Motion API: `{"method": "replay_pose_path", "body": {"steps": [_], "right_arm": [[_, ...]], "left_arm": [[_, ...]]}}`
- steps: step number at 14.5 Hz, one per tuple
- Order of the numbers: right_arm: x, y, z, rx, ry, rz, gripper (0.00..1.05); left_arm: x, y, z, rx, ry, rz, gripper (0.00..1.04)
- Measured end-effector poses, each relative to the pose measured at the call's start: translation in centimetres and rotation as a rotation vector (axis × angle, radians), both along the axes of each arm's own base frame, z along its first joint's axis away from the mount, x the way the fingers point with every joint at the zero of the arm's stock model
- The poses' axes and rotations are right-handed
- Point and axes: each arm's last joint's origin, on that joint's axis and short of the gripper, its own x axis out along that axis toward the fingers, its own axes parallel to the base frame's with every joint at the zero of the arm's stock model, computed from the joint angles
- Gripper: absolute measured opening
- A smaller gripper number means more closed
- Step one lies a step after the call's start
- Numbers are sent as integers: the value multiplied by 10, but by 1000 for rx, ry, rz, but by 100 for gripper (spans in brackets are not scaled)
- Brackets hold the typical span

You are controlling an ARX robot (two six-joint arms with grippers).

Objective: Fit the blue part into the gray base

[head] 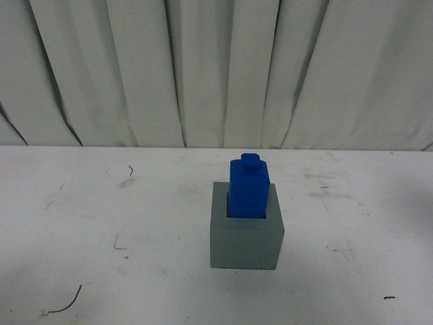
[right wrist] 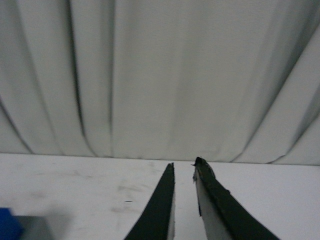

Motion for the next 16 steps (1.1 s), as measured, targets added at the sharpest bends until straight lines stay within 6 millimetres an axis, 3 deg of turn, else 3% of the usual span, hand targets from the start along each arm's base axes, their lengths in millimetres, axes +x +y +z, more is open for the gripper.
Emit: {"method": "replay_pose_path", "body": {"steps": [1,2,5,16], "right_arm": [[-21,3,-10,56,-19,21,8],[-31,3,-15,86,-39,21,2],[-51,2,-39,111,-11,15,2],[-94,2,-67,115,-25,16,2]], "left_arm": [[0,0,0,0,0,1,98],[0,0,0,0,1,2,98],[0,0,0,0,1,1,98],[0,0,0,0,1,1,98]]}}
